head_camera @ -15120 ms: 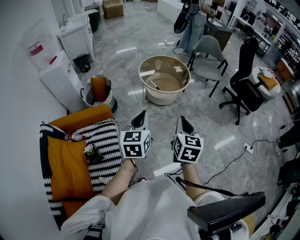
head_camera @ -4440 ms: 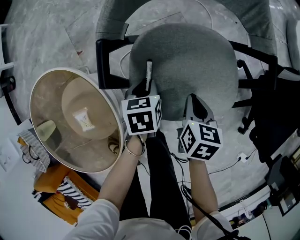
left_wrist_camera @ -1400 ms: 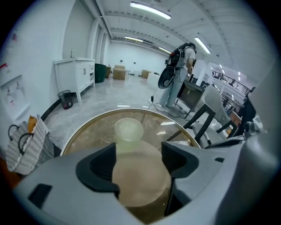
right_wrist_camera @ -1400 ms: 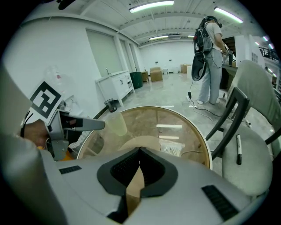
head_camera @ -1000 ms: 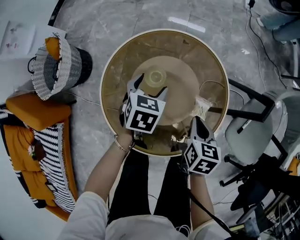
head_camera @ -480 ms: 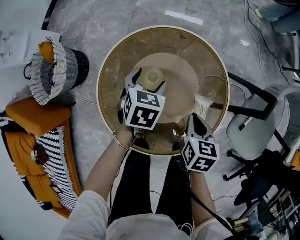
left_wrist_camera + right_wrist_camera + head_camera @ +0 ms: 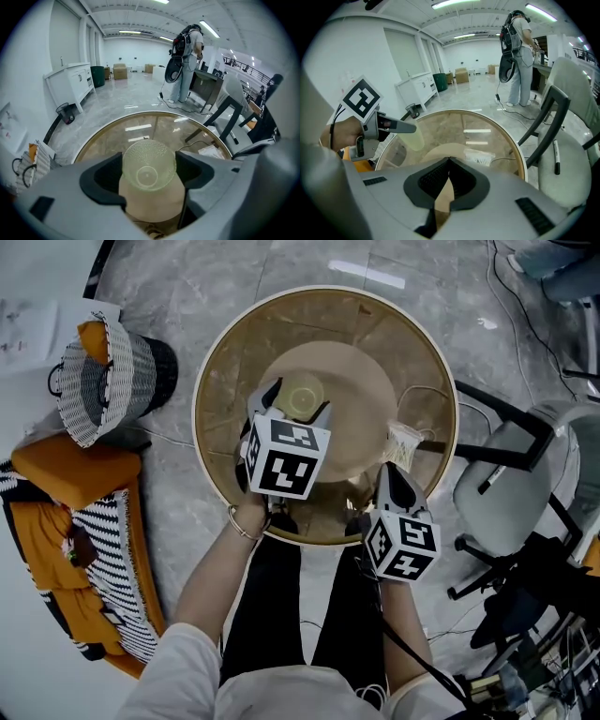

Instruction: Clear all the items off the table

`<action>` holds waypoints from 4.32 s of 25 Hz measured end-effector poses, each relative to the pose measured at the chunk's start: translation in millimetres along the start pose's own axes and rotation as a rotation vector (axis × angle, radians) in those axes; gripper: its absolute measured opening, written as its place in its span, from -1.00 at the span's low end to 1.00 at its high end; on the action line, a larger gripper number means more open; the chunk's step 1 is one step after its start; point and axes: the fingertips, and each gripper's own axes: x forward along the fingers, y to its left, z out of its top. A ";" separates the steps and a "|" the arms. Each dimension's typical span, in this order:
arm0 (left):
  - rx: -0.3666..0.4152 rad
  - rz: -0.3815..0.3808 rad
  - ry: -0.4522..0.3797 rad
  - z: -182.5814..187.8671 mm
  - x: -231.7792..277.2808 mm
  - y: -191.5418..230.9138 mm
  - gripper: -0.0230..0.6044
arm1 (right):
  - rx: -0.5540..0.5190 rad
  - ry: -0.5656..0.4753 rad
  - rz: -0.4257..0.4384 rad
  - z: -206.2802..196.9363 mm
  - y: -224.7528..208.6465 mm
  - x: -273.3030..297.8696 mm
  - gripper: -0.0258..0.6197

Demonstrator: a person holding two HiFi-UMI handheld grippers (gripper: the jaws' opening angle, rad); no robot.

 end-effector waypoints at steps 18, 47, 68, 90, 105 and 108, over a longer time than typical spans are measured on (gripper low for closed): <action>0.134 -0.164 -0.028 -2.6 -32.1 -155.1 0.21 | 0.193 -0.114 -0.163 -36.1 -101.6 -79.7 -0.85; 0.641 -0.524 0.022 14.3 32.7 -571.5 0.21 | 0.615 -0.247 -0.466 -159.6 -399.3 -216.1 -0.85; 0.678 -0.478 -0.003 50.0 107.0 -639.4 0.21 | 0.630 -0.237 -0.458 -154.8 -490.5 -195.9 -0.85; 0.604 -0.520 0.009 41.6 101.8 -638.2 0.22 | 0.647 -0.224 -0.475 -159.1 -482.4 -194.8 -0.85; 0.479 -0.556 -0.049 60.8 57.7 -589.2 0.21 | 0.619 -0.223 -0.482 -138.9 -441.0 -191.6 -0.85; 0.407 -0.557 -0.042 57.7 44.0 -552.9 0.21 | 0.603 -0.223 -0.472 -126.2 -416.3 -183.9 -0.85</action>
